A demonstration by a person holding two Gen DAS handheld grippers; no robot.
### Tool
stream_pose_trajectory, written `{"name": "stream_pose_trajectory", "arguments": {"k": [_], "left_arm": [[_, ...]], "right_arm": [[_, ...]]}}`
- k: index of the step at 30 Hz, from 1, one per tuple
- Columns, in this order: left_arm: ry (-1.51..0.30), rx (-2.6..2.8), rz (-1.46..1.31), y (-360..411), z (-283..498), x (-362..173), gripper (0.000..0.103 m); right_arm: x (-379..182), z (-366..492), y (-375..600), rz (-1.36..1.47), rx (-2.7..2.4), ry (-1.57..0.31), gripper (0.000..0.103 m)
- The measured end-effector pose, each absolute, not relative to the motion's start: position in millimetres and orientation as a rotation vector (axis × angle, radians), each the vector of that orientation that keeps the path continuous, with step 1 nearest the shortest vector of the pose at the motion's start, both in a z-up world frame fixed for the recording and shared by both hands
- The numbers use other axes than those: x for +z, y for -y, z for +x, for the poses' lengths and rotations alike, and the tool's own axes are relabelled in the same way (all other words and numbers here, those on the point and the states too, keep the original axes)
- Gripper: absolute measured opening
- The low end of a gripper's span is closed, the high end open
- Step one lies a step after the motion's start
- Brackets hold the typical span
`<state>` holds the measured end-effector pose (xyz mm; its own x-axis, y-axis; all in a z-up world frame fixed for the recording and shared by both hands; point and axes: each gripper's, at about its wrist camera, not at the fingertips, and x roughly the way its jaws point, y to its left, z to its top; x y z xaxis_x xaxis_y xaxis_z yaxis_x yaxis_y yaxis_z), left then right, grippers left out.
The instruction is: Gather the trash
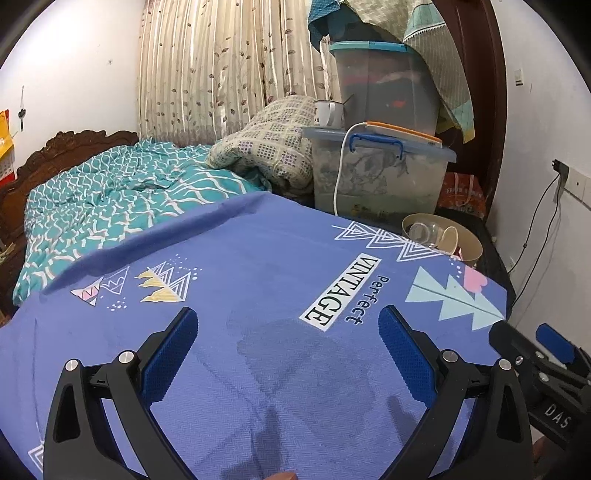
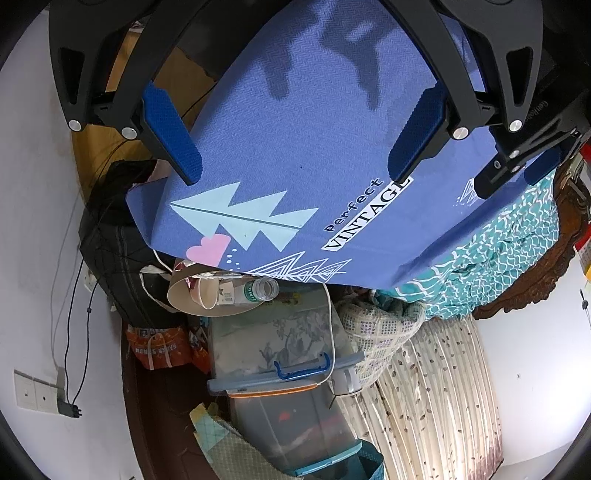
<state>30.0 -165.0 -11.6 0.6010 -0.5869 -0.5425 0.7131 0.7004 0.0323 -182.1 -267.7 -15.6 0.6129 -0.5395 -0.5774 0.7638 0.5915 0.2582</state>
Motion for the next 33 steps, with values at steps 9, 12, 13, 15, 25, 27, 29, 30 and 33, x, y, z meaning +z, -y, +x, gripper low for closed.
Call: {"name": "stream_pose_trajectory", "arguments": {"k": [9,12,13,15,25,27,29,30,33], "left_arm": [[-0.497,-0.717,0.240,161.5,27.9,-6.7,0.094],[-0.491,-0.711,0.236,159.8,26.8,-6.0,0.094],[-0.491,-0.711,0.236,159.2,26.9,-5.6,0.094],[-0.492,-0.713,0.235,158.7,27.0,-5.5,0.094],[-0.500,-0.723,0.232,157.8,26.6,-5.7,0.094],[-0.499,-0.724,0.236,158.2,25.6,-6.0,0.094],[-0.498,-0.724,0.240,158.8,25.1,-6.5,0.094],[-0.498,-0.725,0.242,159.0,24.6,-6.6,0.094],[-0.503,-0.728,0.243,159.6,25.3,-6.8,0.094]], "right_arm": [[-13.6,-182.4,267.7,0.521,-0.788,-0.474,0.100],[-13.6,-182.1,267.5,0.518,-0.787,-0.475,0.100],[-13.6,-182.1,267.6,0.518,-0.787,-0.475,0.100],[-13.7,-182.5,267.3,0.518,-0.788,-0.474,0.100],[-10.8,-183.0,267.2,0.518,-0.788,-0.466,0.100],[-10.4,-183.1,267.4,0.518,-0.788,-0.465,0.100],[-10.3,-182.9,267.1,0.518,-0.787,-0.467,0.100],[-10.3,-183.0,267.0,0.519,-0.787,-0.469,0.100],[-10.2,-183.0,267.9,0.521,-0.786,-0.470,0.100]]}}
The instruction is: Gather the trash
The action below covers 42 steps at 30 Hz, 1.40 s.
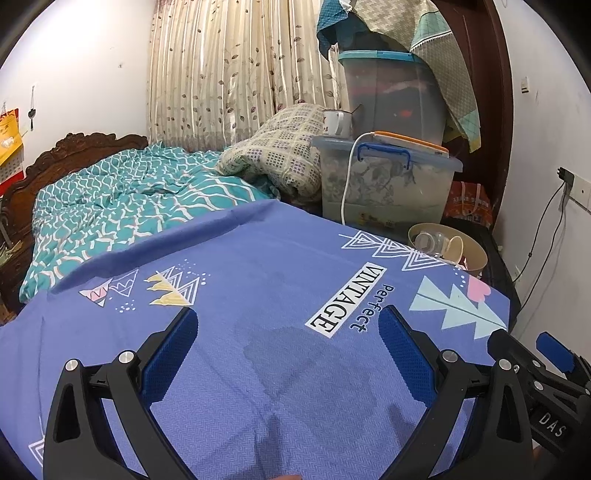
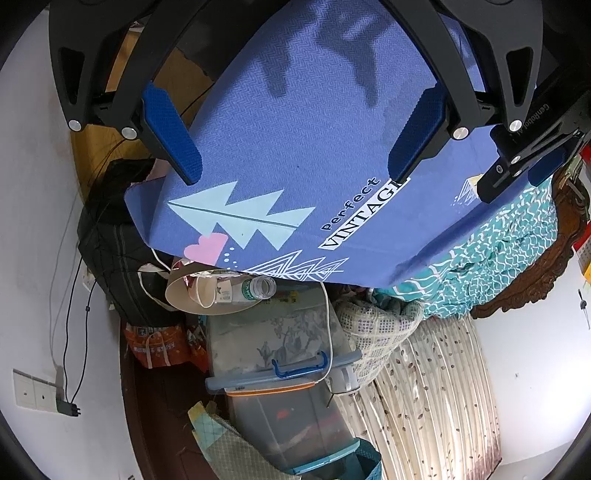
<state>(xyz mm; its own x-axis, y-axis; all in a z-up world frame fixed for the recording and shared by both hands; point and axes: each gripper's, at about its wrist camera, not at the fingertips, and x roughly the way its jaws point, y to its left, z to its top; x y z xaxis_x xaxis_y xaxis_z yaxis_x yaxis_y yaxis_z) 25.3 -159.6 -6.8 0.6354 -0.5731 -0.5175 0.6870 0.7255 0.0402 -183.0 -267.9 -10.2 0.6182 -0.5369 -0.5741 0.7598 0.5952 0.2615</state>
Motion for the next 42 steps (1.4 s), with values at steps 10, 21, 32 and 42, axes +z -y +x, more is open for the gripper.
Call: {"name": "stream_pose_trajectory", "arguments": {"k": [10,21,32,42], "left_arm": [[-0.506,-0.728,0.247,160.5,26.9,-7.3,0.094],[-0.500,-0.735,0.253,160.1,24.1,-8.6,0.094],[-0.500,-0.736,0.255,160.7,23.8,-8.6,0.094],[-0.504,-0.742,0.260,161.5,23.2,-10.0,0.094]], "right_arm": [[-10.2,-183.1,267.7,0.520,-0.786,-0.470,0.100],[-10.7,-181.8,267.4,0.518,-0.784,-0.472,0.100],[-12.3,-180.5,266.4,0.518,-0.782,-0.472,0.100],[-10.8,-177.6,265.2,0.515,-0.775,-0.470,0.100]]}}
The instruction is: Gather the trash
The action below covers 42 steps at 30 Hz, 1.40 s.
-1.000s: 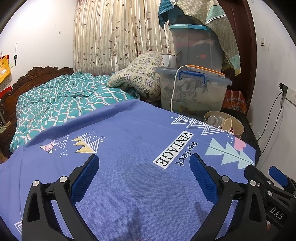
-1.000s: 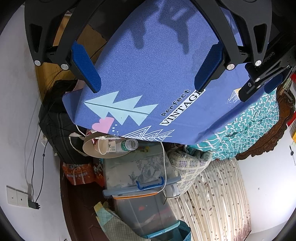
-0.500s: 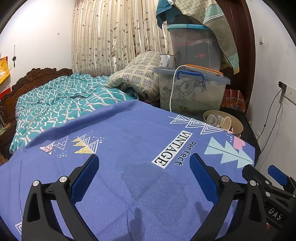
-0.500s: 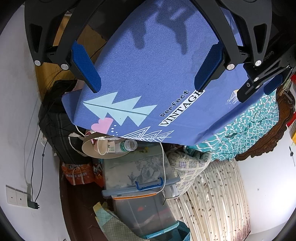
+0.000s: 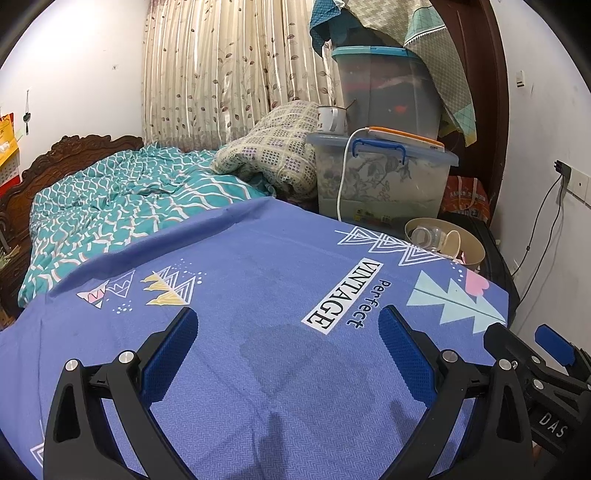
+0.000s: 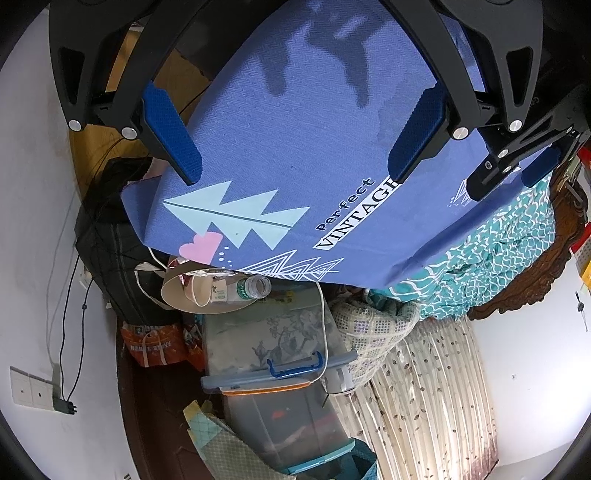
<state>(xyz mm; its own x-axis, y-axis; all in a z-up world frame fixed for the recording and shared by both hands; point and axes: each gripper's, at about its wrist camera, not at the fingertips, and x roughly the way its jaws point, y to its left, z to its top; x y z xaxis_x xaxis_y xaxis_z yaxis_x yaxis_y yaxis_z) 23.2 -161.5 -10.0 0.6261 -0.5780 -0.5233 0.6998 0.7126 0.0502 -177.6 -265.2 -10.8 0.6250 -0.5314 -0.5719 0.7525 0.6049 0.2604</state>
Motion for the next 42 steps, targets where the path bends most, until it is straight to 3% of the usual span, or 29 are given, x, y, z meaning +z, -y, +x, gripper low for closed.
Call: {"name": "stream_pose_trajectory", "arguments": {"k": [42], "left_arm": [[-0.508,-0.734,0.259,156.3,30.8,-10.3,0.094]], "right_arm": [[-13.8,-173.9,264.1,0.516,-0.771,-0.473,0.100]]}}
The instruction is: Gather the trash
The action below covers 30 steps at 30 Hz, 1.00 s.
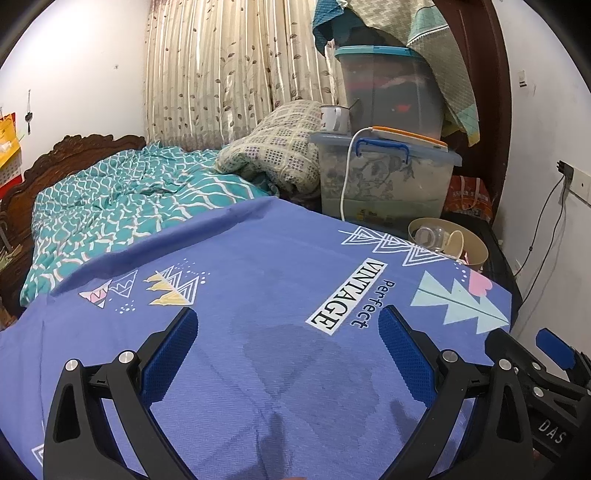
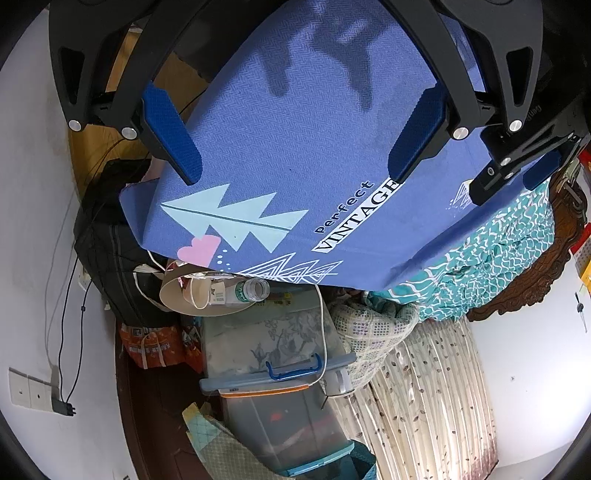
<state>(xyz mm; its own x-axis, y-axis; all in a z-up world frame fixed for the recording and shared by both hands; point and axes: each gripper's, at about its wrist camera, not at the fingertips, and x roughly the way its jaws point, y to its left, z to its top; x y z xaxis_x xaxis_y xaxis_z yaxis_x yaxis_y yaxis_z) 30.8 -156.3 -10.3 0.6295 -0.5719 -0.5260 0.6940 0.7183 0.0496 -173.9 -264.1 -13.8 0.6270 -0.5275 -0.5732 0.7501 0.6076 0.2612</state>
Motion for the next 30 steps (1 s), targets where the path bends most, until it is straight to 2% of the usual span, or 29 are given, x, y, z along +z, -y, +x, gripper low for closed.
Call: {"name": "stream_pose_trajectory", "arguments": {"k": [30], "left_arm": [[-0.503,-0.741,0.305,156.0,30.8,-15.0,0.094]], "right_arm": [[-7.8,-191.7,272.3,0.503,-0.792,-0.417,0.100]]}}
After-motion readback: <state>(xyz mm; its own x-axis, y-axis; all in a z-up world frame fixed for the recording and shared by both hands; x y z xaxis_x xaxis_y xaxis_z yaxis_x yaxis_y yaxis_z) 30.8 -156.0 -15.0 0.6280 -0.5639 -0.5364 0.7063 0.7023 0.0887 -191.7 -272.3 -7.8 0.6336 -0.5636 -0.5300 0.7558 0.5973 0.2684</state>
